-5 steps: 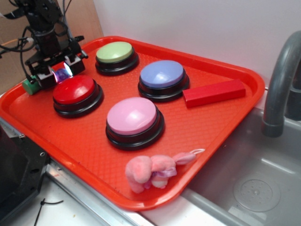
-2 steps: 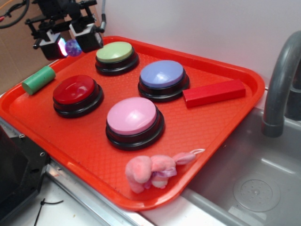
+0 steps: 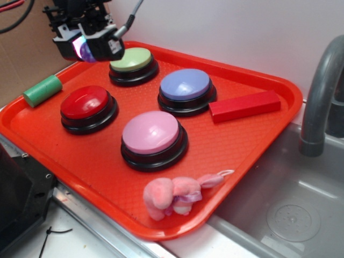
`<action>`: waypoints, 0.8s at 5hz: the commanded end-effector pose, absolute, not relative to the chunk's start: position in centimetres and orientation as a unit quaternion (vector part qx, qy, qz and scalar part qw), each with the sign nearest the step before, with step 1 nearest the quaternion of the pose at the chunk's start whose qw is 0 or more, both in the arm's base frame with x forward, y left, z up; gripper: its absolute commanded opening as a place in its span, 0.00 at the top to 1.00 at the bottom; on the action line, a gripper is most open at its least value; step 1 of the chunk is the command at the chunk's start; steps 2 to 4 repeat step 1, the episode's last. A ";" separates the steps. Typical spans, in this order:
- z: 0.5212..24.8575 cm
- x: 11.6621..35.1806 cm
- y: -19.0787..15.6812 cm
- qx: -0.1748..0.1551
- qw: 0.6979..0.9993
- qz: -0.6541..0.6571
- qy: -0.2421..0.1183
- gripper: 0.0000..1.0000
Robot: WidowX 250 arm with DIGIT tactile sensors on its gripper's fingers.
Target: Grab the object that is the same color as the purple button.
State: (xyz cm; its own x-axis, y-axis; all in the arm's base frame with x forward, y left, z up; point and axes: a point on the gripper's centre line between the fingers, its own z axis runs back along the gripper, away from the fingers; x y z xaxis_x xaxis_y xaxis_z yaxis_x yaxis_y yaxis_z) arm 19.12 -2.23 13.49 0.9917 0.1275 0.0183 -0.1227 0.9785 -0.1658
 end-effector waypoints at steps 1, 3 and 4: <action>15.2 19.1 -0.9 -0.077 0.996 -0.040 -0.028 1.00; 15.2 19.1 -0.9 -0.077 0.996 -0.040 -0.028 1.00; 15.2 19.1 -0.9 -0.077 0.996 -0.040 -0.028 1.00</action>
